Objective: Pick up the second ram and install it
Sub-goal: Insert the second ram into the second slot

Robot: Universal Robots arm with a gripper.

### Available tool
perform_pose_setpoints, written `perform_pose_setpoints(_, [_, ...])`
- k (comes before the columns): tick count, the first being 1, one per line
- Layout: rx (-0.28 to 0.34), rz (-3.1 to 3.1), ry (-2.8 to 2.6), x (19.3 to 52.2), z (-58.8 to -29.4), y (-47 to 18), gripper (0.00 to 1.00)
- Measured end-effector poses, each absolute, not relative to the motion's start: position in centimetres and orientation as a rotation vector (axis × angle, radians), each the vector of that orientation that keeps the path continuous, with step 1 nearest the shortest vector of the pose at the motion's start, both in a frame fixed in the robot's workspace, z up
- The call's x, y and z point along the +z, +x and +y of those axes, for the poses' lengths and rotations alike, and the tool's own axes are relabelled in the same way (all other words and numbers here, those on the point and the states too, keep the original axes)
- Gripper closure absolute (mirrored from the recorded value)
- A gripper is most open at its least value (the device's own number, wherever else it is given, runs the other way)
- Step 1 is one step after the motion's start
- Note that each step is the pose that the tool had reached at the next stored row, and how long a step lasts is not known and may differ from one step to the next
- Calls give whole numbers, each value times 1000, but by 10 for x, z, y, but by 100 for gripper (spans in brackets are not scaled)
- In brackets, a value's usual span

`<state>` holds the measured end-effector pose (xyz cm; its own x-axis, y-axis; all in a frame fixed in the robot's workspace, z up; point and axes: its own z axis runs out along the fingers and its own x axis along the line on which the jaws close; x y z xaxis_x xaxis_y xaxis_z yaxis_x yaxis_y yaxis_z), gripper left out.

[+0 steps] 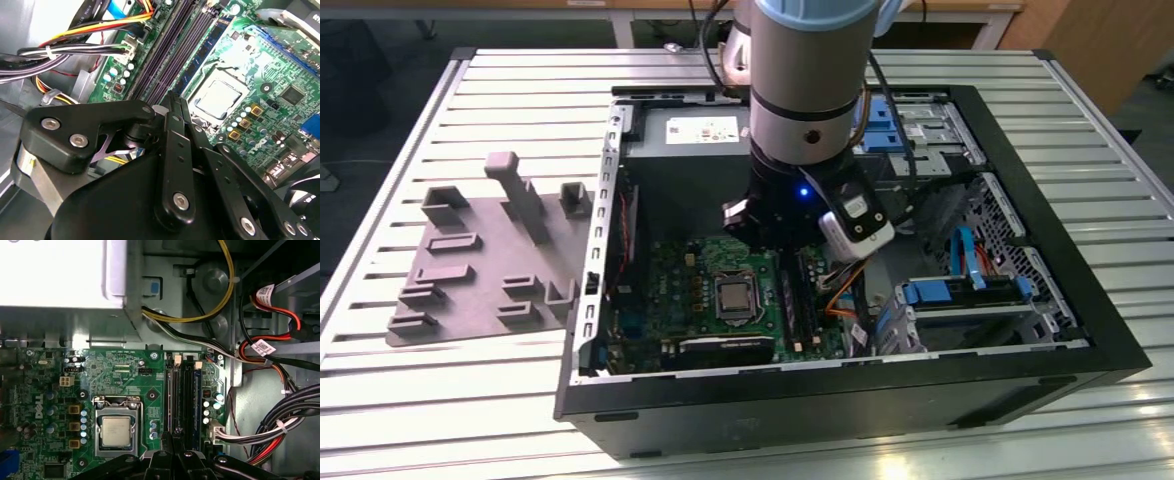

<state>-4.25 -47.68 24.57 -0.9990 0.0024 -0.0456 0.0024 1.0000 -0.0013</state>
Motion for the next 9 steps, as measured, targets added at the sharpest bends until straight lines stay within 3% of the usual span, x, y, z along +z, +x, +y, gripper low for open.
perform_pose_setpoints(9, [-3, 3096, 35, 244, -477, -35, 88])
